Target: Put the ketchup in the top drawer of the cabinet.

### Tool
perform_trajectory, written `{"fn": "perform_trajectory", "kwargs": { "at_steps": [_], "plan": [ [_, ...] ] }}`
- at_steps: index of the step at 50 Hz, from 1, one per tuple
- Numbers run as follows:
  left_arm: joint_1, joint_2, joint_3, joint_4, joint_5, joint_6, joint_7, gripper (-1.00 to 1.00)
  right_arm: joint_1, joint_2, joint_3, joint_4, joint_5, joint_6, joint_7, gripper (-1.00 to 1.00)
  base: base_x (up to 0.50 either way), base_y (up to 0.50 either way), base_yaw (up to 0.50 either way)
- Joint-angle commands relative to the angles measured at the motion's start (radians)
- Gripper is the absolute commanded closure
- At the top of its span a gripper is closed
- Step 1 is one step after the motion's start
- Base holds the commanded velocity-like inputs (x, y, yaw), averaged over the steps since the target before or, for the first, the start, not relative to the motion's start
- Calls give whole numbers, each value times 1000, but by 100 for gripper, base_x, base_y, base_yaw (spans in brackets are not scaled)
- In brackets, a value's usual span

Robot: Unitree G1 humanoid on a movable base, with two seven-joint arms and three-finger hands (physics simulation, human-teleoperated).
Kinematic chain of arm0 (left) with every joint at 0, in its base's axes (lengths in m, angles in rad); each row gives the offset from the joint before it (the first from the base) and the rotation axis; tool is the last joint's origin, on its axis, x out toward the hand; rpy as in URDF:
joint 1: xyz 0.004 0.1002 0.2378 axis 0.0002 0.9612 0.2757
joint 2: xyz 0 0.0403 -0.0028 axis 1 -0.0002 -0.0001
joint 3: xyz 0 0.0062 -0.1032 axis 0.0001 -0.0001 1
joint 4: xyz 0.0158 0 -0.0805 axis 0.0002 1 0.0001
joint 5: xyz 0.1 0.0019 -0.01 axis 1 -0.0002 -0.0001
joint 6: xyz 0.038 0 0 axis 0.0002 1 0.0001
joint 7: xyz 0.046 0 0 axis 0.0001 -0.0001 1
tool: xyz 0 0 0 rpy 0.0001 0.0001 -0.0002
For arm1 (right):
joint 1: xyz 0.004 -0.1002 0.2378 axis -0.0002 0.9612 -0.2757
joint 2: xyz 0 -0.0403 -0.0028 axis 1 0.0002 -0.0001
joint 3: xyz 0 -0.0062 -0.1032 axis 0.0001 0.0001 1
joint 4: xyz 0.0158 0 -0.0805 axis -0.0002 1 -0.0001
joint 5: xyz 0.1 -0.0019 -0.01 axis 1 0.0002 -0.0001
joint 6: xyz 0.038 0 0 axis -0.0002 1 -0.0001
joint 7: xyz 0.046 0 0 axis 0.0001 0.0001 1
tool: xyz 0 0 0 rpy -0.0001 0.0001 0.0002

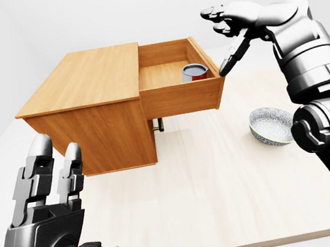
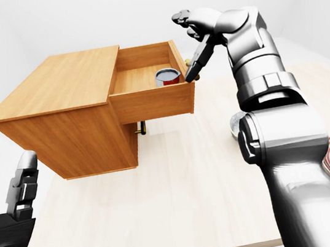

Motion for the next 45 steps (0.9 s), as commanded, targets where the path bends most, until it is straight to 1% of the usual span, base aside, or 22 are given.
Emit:
{"fn": "perform_trajectory", "kwargs": {
  "at_steps": [1, 3, 7, 12, 14, 15, 16, 17, 19, 22, 24, 25, 26, 28, 31, 33, 34, 38, 41, 45],
  "plan": [
    [-4, -8, 8, 0, -2, 10, -6, -100, -14, -13, 3, -13, -15, 0, 0, -100, 0, 0, 0],
    [4, -3, 10, 0, -9, -1, -8, -100, -19, -22, 10, -42, -26, 0, 0, -100, 0, 0, 0],
    [3, 4, 8, 0, -11, -1, 0, -100, -20, -45, 12, -116, -48, 0, 0, -100, 0, 0, 0],
    [8, 4, 7, 0, -11, -7, -2, -100, 42, -86, 16, -348, -107, 0, 0, -100, 0, 0, 0],
    [11, 4, 6, 0, -10, -11, -3, -100, 110, -110, 18, -537, -152, 0, 0, -100, 0, 0, 0],
    [11, 4, 6, 0, -10, -12, -2, -100, 121, -108, 13, -560, -167, 0, 0, -100, 0, 0, 0],
    [13, 5, 4, 0, -9, -14, -2, -100, 159, -124, 4, -666, -189, 0, 0, -100, 0, 0, 0],
    [13, 6, 4, 0, -10, -15, -1, -100, 182, -126, -3, -718, -205, 0, 0, -100, 0, 0, 0],
    [16, 9, 10, 0, -16, -17, 0, -100, 275, -139, -12, -873, -249, 0, 0, -100, 0, 0, 0],
    [15, 9, 2, 0, -9, -18, 1, -100, 373, -152, -39, -1051, -302, 0, 0, -100, 0, 0, 0],
    [18, 6, -5, 0, 1, -22, -1, -100, 414, -156, -58, -1135, -324, 0, 0, -100, 0, 0, 0],
    [20, 8, -2, 0, -4, -25, -1, -100, 433, -158, -63, -1170, -333, 0, 0, -100, 0, 0, 0],
    [19, 14, 6, 0, -15, -24, 4, -100, 483, -165, -69, -1244, -350, 0, 0, -100, 0, 0, 0],
    [17, 17, 9, 0, -19, -22, 8, -100, 515, -171, -84, -1309, -372, 0, 0, -100, 0, 0, 0],
    [31, 15, -12, 0, 1, -41, 4, -100, 580, -198, -108, -1466, -411, 0, 0, -100, 0, 0, 0],
    [37, 15, -20, 0, 8, -48, 3, -100, 604, -207, -107, -1520, -433, 0, 0, -100, 0, 0, 0],
    [40, 14, -24, 0, 12, -51, 1, -100, 638, -213, -105, -1587, -459, 0, 0, -100, 0, 0, 0],
    [41, 20, -17, 0, 2, -53, 4, -100, 687, -204, -105, -1690, -521, 0, 0, -100, 0, 0, 0],
    [49, 29, -9, 0, -12, -65, 6, -100, 746, -181, -99, -1785, -578, 0, 0, -100, 0, 0, 0],
    [62, 41, -12, 0, -16, -84, 10, -100, 816, -180, -70, -1905, -611, 0, 0, -100, 0, 0, 0]
  ]
}}
